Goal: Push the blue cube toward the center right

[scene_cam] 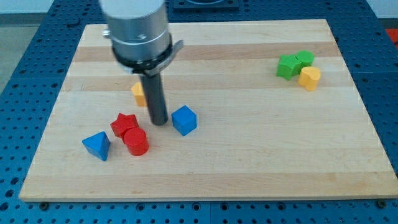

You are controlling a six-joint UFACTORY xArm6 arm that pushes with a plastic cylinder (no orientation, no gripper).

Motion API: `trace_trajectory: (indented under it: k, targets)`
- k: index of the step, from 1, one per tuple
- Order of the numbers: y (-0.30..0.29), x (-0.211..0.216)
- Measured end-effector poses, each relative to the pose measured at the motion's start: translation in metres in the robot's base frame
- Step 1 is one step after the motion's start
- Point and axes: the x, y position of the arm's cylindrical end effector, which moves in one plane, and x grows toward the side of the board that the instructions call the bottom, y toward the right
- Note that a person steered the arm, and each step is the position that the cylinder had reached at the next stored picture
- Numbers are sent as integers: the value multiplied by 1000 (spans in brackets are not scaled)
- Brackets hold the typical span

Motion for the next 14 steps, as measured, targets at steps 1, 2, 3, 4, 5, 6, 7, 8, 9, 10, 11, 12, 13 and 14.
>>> trace_trajectory:
  k: [1, 2, 3, 4, 5, 6, 7, 8, 9, 10, 11, 12, 13, 14]
  targets:
    - [-10, 22]
    - [28, 28]
    - [41, 19]
    - [41, 9]
    - [50, -3]
    - [81, -7]
    - [104, -22]
    - [104, -33]
    - [101, -37]
    - [93, -55]
    - [89, -78]
    - [94, -90]
    - [114, -92]
    - [133, -92]
